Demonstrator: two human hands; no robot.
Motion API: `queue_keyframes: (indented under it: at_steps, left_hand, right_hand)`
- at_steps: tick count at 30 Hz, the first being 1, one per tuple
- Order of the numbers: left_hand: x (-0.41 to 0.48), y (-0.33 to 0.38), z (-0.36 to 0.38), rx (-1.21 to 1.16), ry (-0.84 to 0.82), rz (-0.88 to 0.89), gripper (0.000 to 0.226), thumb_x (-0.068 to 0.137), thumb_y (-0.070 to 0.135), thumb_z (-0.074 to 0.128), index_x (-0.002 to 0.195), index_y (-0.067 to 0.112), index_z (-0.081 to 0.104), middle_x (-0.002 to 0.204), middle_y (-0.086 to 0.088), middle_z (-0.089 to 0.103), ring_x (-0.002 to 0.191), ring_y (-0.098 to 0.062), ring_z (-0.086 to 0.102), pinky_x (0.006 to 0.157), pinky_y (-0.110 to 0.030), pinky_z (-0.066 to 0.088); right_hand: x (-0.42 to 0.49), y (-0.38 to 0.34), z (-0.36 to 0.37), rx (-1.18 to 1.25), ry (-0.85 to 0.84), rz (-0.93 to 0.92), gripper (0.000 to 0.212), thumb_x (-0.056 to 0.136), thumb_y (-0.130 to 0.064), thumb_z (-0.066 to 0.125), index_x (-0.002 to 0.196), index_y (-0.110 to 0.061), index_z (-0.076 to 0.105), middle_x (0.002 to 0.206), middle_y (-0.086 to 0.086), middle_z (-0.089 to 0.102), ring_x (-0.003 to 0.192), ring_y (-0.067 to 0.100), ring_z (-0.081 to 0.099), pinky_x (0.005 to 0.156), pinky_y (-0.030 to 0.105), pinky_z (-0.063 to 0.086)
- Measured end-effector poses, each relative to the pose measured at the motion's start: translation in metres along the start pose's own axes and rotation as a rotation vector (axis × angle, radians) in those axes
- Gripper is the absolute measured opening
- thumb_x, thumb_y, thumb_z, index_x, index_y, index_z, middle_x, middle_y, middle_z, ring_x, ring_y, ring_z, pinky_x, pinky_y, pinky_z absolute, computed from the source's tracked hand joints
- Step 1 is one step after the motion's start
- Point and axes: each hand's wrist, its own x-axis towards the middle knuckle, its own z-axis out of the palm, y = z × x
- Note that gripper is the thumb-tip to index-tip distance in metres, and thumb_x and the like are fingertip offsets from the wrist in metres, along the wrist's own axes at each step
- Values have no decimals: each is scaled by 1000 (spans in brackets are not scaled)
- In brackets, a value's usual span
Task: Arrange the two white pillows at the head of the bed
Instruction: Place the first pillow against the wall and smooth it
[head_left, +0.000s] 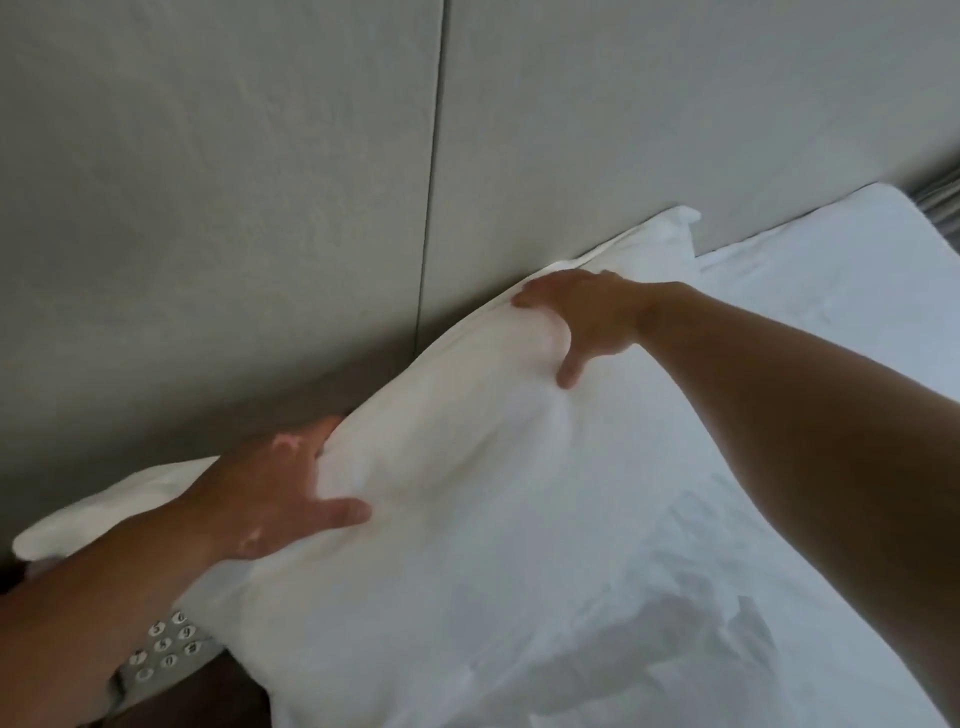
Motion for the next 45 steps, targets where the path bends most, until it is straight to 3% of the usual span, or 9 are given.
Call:
queue_keyframes:
  at_steps: [7, 12, 17, 23, 28, 33, 38, 42, 45]
  left_hand:
    - [-4, -6, 6, -33, 2, 48, 110, 52, 87, 55, 149, 38, 42, 132, 10, 69, 117, -17, 66, 94, -33, 50]
    - [2, -12, 1, 6, -44, -7, 103, 55, 83, 68, 142, 31, 51, 131, 2, 71, 117, -23, 67, 92, -34, 50]
    - [-13, -26, 3, 141, -84, -72, 84, 74, 62, 77, 142, 22, 49, 131, -8, 70, 119, -31, 65, 92, -36, 52]
    - [-42, -12, -8, 199, 139, -48, 32, 78, 43, 81, 100, 24, 68, 113, -9, 77, 107, -33, 70, 82, -33, 51]
    - [-66, 4, -40, 262, 285, 28, 34, 78, 42, 83, 103, 21, 73, 105, -9, 78, 99, -35, 71, 78, -35, 52]
    - [-71, 10, -83, 352, 413, 52, 30, 79, 38, 84, 98, 18, 73, 97, -13, 78, 91, -38, 70, 68, -32, 36]
    - [-54, 1, -89, 395, 492, 69, 32, 76, 33, 88, 96, 13, 72, 89, -15, 77, 84, -40, 71, 70, -38, 52]
    - [-42, -5, -75, 378, 430, 27, 60, 74, 43, 87, 122, 14, 68, 116, -11, 74, 108, -37, 69, 92, -41, 53]
    - [-38, -14, -76, 404, 380, -29, 76, 67, 59, 84, 127, 18, 64, 121, -9, 73, 110, -35, 68, 89, -40, 52]
  right_hand:
    - [9, 16, 13, -94, -115, 115, 129, 48, -64, 90, 159, -41, 28, 149, -3, 56, 142, 29, 44, 110, 50, 26]
    - [-12, 10, 49, -162, 42, 141, 85, 50, -71, 81, 127, -41, 63, 111, -11, 72, 119, 23, 61, 97, 45, 34]
    - [-41, 8, 61, -190, 210, 196, 57, 60, -72, 76, 105, -38, 73, 94, -9, 72, 102, 21, 64, 89, 43, 37]
    - [-84, 7, 33, -131, 305, 207, 58, 63, -71, 78, 106, -32, 72, 96, -7, 72, 103, 24, 65, 88, 41, 34]
    - [-114, 6, -1, -63, 367, 200, 56, 61, -69, 83, 103, -32, 76, 81, -9, 58, 100, 28, 64, 89, 41, 37]
    - [-106, 5, -31, -34, 492, 222, 57, 63, -67, 83, 103, -26, 79, 94, 3, 68, 102, 34, 62, 90, 44, 38]
    - [-80, -1, -24, -25, 479, 262, 69, 65, -62, 86, 122, -25, 73, 120, 10, 60, 120, 36, 49, 94, 48, 40]
    - [-67, 13, -6, -80, 283, 209, 92, 64, -49, 90, 147, -36, 52, 159, 0, 33, 140, 32, 30, 106, 54, 42]
    - [-69, 37, -21, -241, 286, 259, 117, 63, -44, 91, 160, -40, 27, 170, -7, 18, 152, 32, 16, 107, 57, 37]
